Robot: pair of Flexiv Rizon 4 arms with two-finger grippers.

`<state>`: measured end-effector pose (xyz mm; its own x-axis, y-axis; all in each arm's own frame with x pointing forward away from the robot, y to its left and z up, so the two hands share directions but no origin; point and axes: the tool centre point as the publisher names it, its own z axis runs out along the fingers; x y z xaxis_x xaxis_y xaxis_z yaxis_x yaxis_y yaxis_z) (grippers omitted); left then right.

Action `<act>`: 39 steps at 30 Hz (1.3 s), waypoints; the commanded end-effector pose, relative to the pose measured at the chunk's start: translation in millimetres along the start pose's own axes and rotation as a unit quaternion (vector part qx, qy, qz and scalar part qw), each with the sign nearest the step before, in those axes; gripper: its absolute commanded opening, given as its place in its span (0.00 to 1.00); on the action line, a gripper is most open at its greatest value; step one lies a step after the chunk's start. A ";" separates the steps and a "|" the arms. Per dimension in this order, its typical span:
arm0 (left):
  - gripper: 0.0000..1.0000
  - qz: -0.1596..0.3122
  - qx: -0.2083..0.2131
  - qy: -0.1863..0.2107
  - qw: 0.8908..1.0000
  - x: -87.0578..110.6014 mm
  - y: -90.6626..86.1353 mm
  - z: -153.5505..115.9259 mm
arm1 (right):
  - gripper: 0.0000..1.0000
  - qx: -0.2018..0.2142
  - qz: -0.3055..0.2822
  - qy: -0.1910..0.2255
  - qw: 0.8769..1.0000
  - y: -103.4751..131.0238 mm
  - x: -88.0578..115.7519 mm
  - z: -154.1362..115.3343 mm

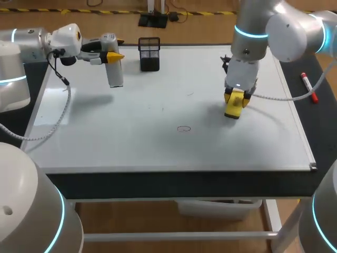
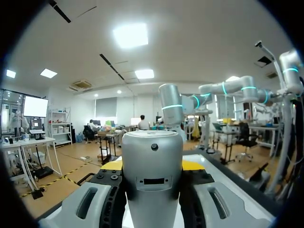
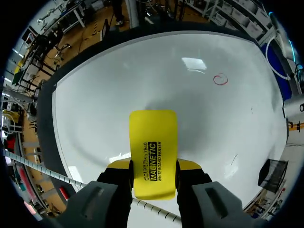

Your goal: Pick up the inspection probe, press it on each red-marked spot on the whiteboard one by one, put down the probe, pick up the eraser, and wipe off all the red marks.

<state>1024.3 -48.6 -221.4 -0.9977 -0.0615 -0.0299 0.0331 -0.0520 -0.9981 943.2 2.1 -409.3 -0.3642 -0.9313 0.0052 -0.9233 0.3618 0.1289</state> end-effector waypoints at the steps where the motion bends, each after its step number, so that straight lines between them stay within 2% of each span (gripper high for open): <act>1: 0.00 0.000 -0.001 -0.001 1.000 1.1 -2.0 -0.3 | 0.00 0.015 -0.015 0.006 1.000 19.7 -10.1 -2.2; 10: 0.00 0.000 -0.001 -0.001 1.000 1.1 -2.0 -0.3 | 0.00 0.026 -0.063 0.015 0.998 47.9 -46.5 -2.1; 23: 0.00 0.000 -0.001 -0.001 1.000 1.1 -2.0 -0.3 | 0.00 -0.003 -0.144 0.011 0.990 77.8 -112.6 14.7; 30: 0.00 0.000 -0.001 -0.001 1.000 1.1 -2.0 -0.3 | 0.00 -0.005 -0.163 0.009 0.986 95.5 -131.4 18.8; 35: 0.00 0.000 -0.001 -0.001 1.000 1.1 -2.0 -0.3 | 0.00 0.003 -0.172 0.030 0.985 111.0 -139.4 25.9; 39: 0.00 0.000 -0.001 -0.001 1.000 1.1 -2.0 -0.3 | 0.00 0.010 -0.176 0.031 0.984 120.3 -144.5 26.6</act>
<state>1024.3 -48.5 -221.4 -0.9977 -0.0617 -0.0298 0.0331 -0.0520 -0.9981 885.8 174.9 -421.6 -0.0184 -0.9998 -0.0102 -0.9918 0.0170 0.1271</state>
